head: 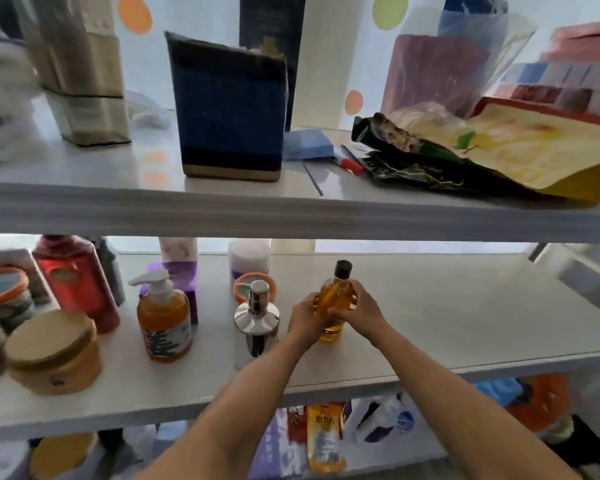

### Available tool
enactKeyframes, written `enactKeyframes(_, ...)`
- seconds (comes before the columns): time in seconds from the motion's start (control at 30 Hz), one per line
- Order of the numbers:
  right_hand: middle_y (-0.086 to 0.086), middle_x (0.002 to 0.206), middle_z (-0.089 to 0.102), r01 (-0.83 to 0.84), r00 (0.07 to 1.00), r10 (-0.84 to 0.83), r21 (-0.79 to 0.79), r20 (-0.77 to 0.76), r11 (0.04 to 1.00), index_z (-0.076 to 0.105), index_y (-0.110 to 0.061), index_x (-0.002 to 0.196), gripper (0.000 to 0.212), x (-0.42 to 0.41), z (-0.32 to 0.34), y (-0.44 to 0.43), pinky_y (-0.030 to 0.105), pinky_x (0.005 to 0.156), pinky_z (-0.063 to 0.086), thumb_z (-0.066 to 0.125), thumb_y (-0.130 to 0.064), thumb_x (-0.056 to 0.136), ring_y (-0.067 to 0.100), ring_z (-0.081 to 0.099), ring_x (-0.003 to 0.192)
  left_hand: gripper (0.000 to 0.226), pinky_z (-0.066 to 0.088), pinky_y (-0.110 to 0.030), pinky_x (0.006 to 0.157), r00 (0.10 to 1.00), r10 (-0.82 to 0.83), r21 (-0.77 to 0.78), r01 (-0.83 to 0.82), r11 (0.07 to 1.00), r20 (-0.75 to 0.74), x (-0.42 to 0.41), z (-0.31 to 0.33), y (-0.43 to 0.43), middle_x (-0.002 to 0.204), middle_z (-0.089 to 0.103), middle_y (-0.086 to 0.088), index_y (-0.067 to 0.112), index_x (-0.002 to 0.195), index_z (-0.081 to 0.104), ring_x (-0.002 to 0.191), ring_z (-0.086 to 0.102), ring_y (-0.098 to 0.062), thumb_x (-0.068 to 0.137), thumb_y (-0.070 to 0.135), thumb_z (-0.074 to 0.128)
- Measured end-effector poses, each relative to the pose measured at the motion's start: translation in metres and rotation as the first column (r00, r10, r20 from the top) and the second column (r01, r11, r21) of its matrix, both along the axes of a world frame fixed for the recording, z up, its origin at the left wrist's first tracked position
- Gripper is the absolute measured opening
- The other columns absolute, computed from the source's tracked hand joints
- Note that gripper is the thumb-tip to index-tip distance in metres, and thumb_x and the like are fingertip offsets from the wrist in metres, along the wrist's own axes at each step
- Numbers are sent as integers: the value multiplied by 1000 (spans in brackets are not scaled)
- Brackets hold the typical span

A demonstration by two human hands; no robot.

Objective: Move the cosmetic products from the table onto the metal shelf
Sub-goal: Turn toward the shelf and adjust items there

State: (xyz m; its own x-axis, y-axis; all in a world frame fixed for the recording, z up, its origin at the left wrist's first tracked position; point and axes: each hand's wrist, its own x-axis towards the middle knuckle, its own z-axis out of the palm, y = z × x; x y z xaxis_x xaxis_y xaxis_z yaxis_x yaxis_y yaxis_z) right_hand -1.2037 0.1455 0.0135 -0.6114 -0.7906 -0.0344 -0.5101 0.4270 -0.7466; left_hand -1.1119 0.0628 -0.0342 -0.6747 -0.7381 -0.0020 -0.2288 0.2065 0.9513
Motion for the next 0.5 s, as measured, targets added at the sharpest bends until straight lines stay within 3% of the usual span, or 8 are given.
enactKeyframes(0.17, 11, 144, 41, -145, 989, 146, -92, -4, 985, 30, -16, 141, 77, -44, -21, -19, 42, 103, 44, 75, -18, 78, 31, 45, 128, 52, 46, -31, 95, 995, 100, -27, -100, 995, -11, -30, -6, -12, 126, 60, -12, 8, 132, 52, 116, 56, -25, 85, 20, 72)
enactKeyframes(0.33, 12, 132, 56, -165, 975, 187, -166, 122, 972, 44, -9, 136, 53, -80, -54, -37, 42, 99, 48, 65, -10, 87, 27, 57, 117, 51, 49, -28, 83, 945, 322, -47, -325, 945, -61, -59, -25, -24, 114, 64, -13, 6, 120, 61, 105, 61, -25, 75, 19, 81)
enactKeyframes(0.5, 5, 126, 61, -230, 965, 248, -181, 89, 956, 50, -16, 132, 42, -102, -73, -67, 43, 101, 46, 56, -11, 92, 22, 58, 116, 52, 51, -33, 89, 883, 466, 63, -462, 885, -64, -84, -35, -43, 113, 65, -12, 4, 116, 63, 105, 62, -27, 71, 19, 84)
